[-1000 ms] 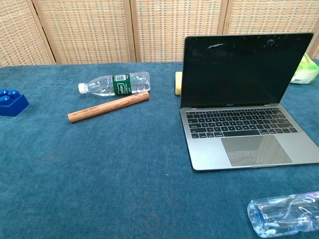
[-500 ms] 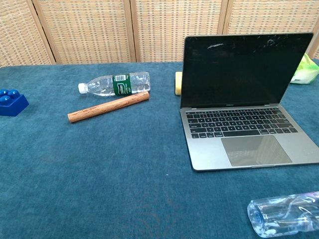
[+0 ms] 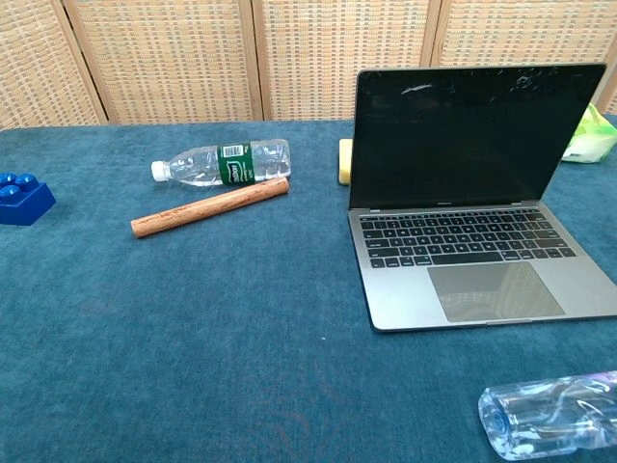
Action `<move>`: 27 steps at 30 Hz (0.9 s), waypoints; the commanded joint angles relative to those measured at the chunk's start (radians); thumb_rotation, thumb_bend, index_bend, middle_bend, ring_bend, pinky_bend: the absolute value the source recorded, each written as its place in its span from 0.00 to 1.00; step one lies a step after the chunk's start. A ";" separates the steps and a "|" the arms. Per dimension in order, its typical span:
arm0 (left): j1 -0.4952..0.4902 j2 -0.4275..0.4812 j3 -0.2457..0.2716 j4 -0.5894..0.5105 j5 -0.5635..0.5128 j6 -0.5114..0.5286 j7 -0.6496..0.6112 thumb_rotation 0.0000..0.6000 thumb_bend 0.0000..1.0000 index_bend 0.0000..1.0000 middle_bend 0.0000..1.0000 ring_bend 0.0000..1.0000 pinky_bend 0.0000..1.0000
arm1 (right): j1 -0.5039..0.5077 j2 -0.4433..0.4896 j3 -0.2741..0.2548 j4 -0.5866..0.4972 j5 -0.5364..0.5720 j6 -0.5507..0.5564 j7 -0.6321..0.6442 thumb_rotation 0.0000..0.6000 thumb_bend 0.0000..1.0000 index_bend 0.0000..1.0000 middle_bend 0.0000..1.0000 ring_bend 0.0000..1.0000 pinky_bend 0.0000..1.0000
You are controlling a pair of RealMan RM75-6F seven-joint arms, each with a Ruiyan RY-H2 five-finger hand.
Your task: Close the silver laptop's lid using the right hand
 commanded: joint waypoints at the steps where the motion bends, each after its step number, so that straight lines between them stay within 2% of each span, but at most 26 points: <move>1: 0.002 0.002 -0.001 -0.001 0.001 0.004 -0.003 1.00 0.06 0.00 0.00 0.00 0.00 | 0.002 -0.002 0.004 0.000 -0.010 0.010 0.012 1.00 0.00 0.00 0.00 0.00 0.00; 3: 0.003 0.003 -0.002 -0.002 -0.001 0.006 -0.005 1.00 0.06 0.00 0.00 0.00 0.00 | 0.002 -0.005 0.008 0.003 -0.016 0.018 0.018 1.00 0.06 0.00 0.00 0.00 0.00; 4: 0.003 0.003 -0.003 -0.002 -0.004 0.005 -0.007 1.00 0.06 0.00 0.00 0.00 0.00 | 0.005 -0.008 0.015 0.005 -0.021 0.027 0.026 1.00 0.17 0.00 0.00 0.00 0.00; 5: 0.003 0.003 -0.003 -0.001 -0.006 0.003 -0.008 1.00 0.06 0.00 0.00 0.00 0.00 | 0.007 -0.013 0.021 0.009 -0.026 0.036 0.035 1.00 0.33 0.00 0.00 0.00 0.00; 6: 0.002 0.004 -0.003 -0.001 -0.007 0.001 -0.009 1.00 0.06 0.00 0.00 0.00 0.00 | 0.010 -0.019 0.028 0.015 -0.031 0.045 0.043 1.00 0.45 0.00 0.00 0.00 0.00; 8: 0.001 0.003 -0.003 0.000 -0.009 -0.002 -0.009 1.00 0.06 0.00 0.00 0.00 0.00 | 0.019 -0.030 0.041 0.029 -0.041 0.058 0.058 1.00 0.81 0.00 0.00 0.00 0.00; 10: 0.000 0.003 -0.003 0.000 -0.008 -0.004 -0.009 1.00 0.06 0.00 0.00 0.00 0.00 | 0.033 -0.043 0.060 0.048 -0.047 0.066 0.071 1.00 0.98 0.00 0.00 0.00 0.00; 12: 0.000 0.002 -0.003 0.001 -0.006 -0.004 -0.010 1.00 0.06 0.00 0.00 0.00 0.00 | 0.053 -0.055 0.083 0.067 -0.049 0.067 0.079 1.00 1.00 0.01 0.01 0.00 0.03; 15: -0.001 0.002 -0.002 0.001 -0.006 -0.006 -0.010 1.00 0.06 0.00 0.00 0.00 0.00 | 0.086 -0.065 0.118 0.081 -0.042 0.057 0.088 1.00 1.00 0.09 0.11 0.02 0.07; 17: -0.002 0.002 -0.001 0.000 -0.004 -0.008 -0.008 1.00 0.06 0.00 0.00 0.00 0.00 | 0.112 -0.067 0.151 0.078 -0.021 0.043 0.072 1.00 1.00 0.16 0.19 0.08 0.12; 19: -0.002 0.002 0.000 -0.001 -0.003 -0.008 -0.008 1.00 0.06 0.00 0.00 0.00 0.00 | 0.133 -0.064 0.176 0.065 -0.013 0.037 0.055 1.00 1.00 0.19 0.23 0.13 0.16; 27: -0.005 0.000 0.003 0.000 0.001 -0.013 -0.008 1.00 0.06 0.00 0.00 0.00 0.00 | 0.221 -0.036 0.259 0.005 0.013 -0.010 -0.066 1.00 1.00 0.20 0.23 0.14 0.17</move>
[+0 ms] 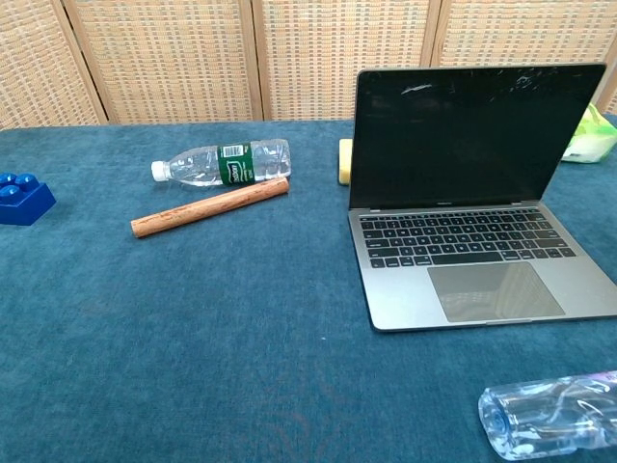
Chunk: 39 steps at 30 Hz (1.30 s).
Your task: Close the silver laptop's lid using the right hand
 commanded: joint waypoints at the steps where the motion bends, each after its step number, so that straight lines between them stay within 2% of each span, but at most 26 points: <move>1: -0.001 -0.001 0.000 0.001 0.001 0.000 -0.001 1.00 0.06 0.00 0.00 0.00 0.00 | 0.051 0.023 0.040 -0.049 0.027 -0.053 -0.060 1.00 1.00 0.20 0.23 0.14 0.17; 6: -0.002 -0.001 -0.001 0.003 -0.002 -0.003 -0.006 1.00 0.06 0.00 0.00 0.00 0.00 | 0.128 0.034 0.082 -0.100 0.094 -0.157 -0.160 1.00 1.00 0.20 0.23 0.14 0.17; 10: -0.002 0.000 -0.004 0.007 -0.006 -0.003 -0.016 1.00 0.06 0.00 0.00 0.00 0.00 | 0.217 0.020 0.119 -0.133 0.217 -0.280 -0.272 1.00 1.00 0.20 0.23 0.14 0.17; 16: -0.009 0.002 -0.006 0.012 -0.019 -0.020 -0.034 1.00 0.06 0.00 0.00 0.00 0.00 | 0.336 -0.050 0.140 -0.100 0.361 -0.386 -0.415 1.00 1.00 0.21 0.24 0.14 0.17; 24: -0.016 0.000 -0.006 0.020 -0.025 -0.036 -0.045 1.00 0.06 0.00 0.00 0.00 0.00 | 0.415 -0.118 0.127 -0.036 0.465 -0.419 -0.496 1.00 1.00 0.21 0.24 0.14 0.17; 39: -0.027 -0.011 0.004 0.030 -0.025 -0.062 -0.039 1.00 0.07 0.00 0.00 0.00 0.00 | 0.466 -0.153 0.096 0.043 0.552 -0.437 -0.497 1.00 1.00 0.21 0.24 0.14 0.17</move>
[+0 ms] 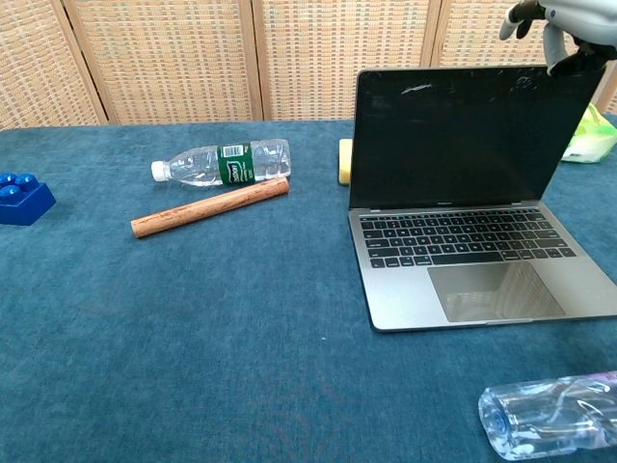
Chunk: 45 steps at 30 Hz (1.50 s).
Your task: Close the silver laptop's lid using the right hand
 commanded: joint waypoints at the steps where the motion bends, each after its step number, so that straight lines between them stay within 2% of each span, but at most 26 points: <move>1: 0.000 -0.001 0.001 -0.001 0.000 -0.001 0.002 1.00 0.07 0.00 0.00 0.00 0.00 | 0.005 -0.002 -0.006 0.005 0.013 -0.002 0.000 1.00 1.00 0.21 0.24 0.14 0.17; 29: 0.000 -0.002 0.011 -0.011 0.014 0.004 0.020 1.00 0.07 0.00 0.00 0.00 0.00 | 0.038 0.008 -0.058 -0.017 0.126 0.000 -0.039 1.00 1.00 0.21 0.23 0.14 0.17; 45: -0.003 -0.008 0.020 -0.012 0.025 -0.001 0.033 1.00 0.07 0.00 0.00 0.00 0.00 | 0.085 0.072 -0.076 -0.167 0.326 0.040 -0.208 1.00 1.00 0.21 0.23 0.14 0.17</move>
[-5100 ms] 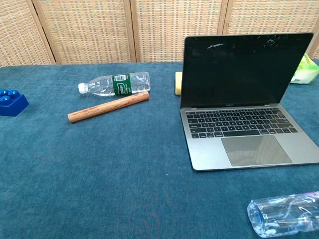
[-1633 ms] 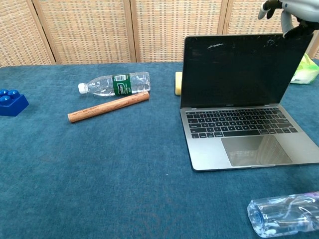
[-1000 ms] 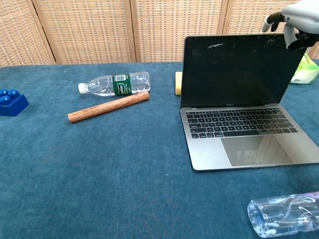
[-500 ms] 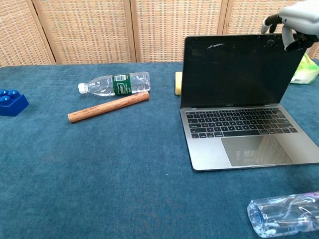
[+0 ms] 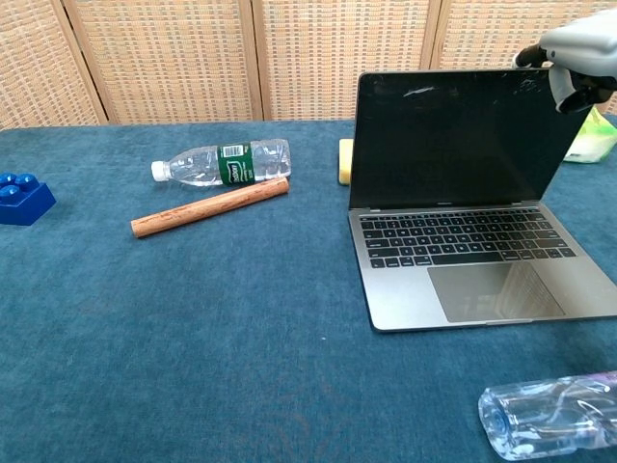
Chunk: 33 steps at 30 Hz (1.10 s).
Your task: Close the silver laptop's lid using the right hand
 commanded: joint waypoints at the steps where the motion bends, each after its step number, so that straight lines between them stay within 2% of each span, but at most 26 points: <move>1: -0.001 -0.001 0.001 0.000 0.002 -0.001 0.002 1.00 0.07 0.00 0.00 0.00 0.00 | 0.016 0.024 -0.002 -0.044 0.041 0.021 -0.041 1.00 1.00 0.21 0.23 0.14 0.17; 12: -0.003 -0.007 0.008 0.001 0.010 -0.005 0.012 1.00 0.07 0.00 0.00 0.00 0.00 | 0.056 0.070 -0.015 -0.159 0.149 0.080 -0.137 1.00 1.00 0.21 0.23 0.14 0.17; 22: -0.004 -0.010 0.011 0.003 0.014 -0.007 0.015 1.00 0.07 0.00 0.00 0.00 0.00 | 0.085 0.083 -0.037 -0.196 0.222 0.097 -0.177 1.00 1.00 0.21 0.23 0.14 0.17; 33: -0.005 -0.012 0.013 0.003 0.017 -0.007 0.018 1.00 0.07 0.00 0.00 0.00 0.00 | 0.154 0.101 -0.033 -0.300 0.339 0.177 -0.276 1.00 1.00 0.21 0.23 0.14 0.17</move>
